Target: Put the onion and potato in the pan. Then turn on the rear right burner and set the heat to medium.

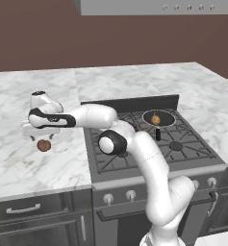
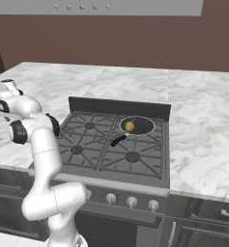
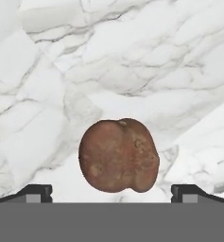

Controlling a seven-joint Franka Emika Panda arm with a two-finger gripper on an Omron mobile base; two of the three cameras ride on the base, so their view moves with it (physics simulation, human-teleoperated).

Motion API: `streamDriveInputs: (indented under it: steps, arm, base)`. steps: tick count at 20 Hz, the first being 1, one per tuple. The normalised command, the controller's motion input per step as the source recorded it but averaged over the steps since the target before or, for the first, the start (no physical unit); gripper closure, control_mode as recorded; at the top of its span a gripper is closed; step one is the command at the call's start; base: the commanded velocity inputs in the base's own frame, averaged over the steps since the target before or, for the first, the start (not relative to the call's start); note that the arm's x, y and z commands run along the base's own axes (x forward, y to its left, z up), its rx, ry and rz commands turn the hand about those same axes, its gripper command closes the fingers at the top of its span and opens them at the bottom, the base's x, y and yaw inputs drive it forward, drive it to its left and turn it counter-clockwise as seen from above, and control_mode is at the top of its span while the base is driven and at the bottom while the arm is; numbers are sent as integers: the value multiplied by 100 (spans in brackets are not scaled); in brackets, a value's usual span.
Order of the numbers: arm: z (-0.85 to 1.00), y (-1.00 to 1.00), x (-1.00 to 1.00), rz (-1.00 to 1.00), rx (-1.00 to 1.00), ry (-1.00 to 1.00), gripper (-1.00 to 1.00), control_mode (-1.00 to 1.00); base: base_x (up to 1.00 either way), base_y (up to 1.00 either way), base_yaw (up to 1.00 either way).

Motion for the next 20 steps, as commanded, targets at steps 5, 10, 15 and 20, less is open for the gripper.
streamDriveInputs:
  steps: [5,10,15,20]
  arm:
    - [-30,0,0,0,0,0,-100,-100]
    - [-35,0,0,0,0,0,-100,-100]
    - [-22,0,2,0,0,0,-100,-100]
    - [-24,0,0,0,0,0,-100,-100]
  base:
    - [0,0,0]
    - [0,0,0]
    - [0,0,0]
    - [0,0,0]
